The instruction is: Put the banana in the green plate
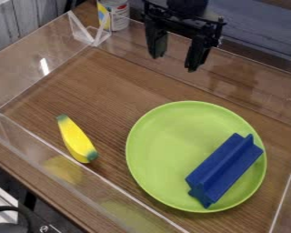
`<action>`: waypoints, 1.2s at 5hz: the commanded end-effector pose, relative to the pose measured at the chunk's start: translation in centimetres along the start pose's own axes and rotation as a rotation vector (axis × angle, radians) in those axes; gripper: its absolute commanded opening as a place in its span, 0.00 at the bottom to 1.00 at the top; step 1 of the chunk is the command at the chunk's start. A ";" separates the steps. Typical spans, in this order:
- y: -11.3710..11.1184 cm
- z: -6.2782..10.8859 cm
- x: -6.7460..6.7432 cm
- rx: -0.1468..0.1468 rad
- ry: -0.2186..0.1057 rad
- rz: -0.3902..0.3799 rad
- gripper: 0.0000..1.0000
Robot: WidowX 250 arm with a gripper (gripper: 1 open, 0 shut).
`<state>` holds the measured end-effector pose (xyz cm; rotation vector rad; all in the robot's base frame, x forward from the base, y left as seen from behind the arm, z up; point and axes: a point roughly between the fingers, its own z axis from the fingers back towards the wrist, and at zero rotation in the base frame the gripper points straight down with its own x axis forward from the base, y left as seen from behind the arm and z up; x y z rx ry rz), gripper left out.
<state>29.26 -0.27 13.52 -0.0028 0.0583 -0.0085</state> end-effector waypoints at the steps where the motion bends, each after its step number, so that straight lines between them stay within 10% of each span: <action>1: 0.3 -1.0 -0.4 0.002 0.027 0.015 1.00; 6: 11.1 -5.1 -10.0 -0.092 -0.060 0.880 1.00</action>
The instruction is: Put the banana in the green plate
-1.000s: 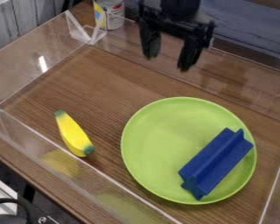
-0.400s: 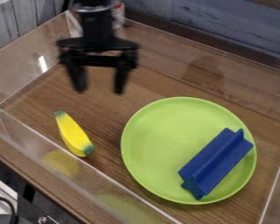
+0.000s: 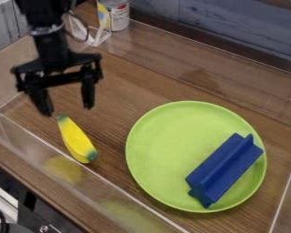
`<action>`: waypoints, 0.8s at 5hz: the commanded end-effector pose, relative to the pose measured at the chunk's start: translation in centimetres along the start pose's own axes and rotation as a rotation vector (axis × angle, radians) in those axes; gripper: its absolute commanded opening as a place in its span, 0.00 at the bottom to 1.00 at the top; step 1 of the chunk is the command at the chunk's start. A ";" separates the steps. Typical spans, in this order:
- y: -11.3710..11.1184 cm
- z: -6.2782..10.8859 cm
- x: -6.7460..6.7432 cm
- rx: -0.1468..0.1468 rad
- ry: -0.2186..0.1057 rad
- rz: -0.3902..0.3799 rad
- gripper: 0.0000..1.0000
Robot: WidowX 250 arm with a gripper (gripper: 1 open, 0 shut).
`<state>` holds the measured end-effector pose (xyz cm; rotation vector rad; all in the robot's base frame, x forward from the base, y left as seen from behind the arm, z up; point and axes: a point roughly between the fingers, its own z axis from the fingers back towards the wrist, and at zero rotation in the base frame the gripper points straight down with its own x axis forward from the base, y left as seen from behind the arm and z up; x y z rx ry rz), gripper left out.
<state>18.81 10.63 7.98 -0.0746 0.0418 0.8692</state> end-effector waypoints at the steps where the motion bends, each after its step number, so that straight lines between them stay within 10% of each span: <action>1: 0.9 -0.8 0.2 -0.016 -0.056 0.029 1.00; 4: 0.5 -3.8 0.6 -0.001 -0.078 0.051 1.00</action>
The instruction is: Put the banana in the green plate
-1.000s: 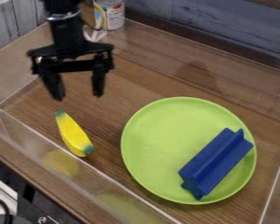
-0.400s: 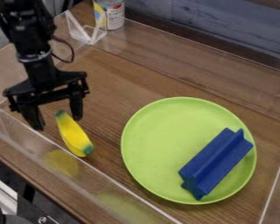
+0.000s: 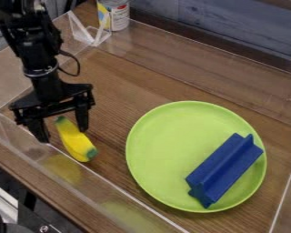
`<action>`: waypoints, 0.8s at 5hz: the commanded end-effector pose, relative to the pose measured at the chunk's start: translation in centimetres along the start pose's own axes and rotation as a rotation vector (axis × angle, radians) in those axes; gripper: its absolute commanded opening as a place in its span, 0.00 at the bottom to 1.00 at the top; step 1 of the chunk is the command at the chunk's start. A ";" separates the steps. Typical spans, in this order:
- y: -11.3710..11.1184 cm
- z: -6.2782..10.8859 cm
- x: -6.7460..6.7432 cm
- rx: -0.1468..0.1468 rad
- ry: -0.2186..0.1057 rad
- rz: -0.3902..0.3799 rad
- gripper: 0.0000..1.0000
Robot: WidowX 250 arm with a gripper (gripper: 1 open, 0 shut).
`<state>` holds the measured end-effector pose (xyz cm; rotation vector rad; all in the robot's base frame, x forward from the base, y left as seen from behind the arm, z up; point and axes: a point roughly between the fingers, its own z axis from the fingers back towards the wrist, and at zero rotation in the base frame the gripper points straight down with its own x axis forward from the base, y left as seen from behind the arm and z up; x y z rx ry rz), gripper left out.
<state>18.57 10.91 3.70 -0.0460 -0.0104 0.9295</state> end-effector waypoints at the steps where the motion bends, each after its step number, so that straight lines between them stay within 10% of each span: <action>1: -0.5 0.1 0.1 -0.002 -0.020 -0.010 1.00; 4: -1.4 0.1 -0.1 0.006 -0.023 -0.019 1.00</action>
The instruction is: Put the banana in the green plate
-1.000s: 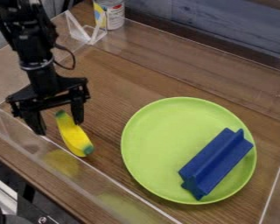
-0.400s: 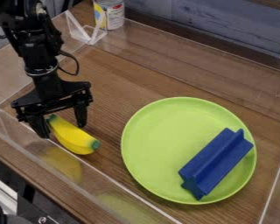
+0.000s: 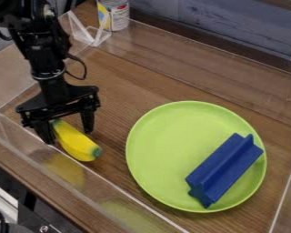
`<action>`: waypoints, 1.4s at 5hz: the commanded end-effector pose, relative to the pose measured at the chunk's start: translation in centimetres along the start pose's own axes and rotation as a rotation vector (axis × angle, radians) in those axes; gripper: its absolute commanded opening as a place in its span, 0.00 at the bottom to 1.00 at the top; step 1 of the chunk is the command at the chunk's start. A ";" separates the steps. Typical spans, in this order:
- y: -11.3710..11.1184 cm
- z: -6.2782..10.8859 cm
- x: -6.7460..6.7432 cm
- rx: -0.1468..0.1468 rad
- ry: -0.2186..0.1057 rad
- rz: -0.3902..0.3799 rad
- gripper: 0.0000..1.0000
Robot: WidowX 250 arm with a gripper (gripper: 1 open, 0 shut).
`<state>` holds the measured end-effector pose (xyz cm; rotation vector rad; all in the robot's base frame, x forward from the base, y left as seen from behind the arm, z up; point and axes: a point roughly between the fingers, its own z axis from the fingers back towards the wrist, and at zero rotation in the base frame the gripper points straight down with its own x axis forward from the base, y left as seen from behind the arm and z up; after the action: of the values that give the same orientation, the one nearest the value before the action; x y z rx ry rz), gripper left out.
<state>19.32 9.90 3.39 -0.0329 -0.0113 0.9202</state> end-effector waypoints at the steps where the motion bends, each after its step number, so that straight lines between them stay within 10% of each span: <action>1: -0.4 0.4 0.2 -0.003 -0.017 -0.015 0.00; 2: -0.6 1.1 -0.1 0.001 -0.019 -0.027 1.00; 7: -1.2 1.4 -0.4 0.024 -0.015 -0.039 1.00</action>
<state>19.34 8.77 4.21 -0.0070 0.0191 0.8926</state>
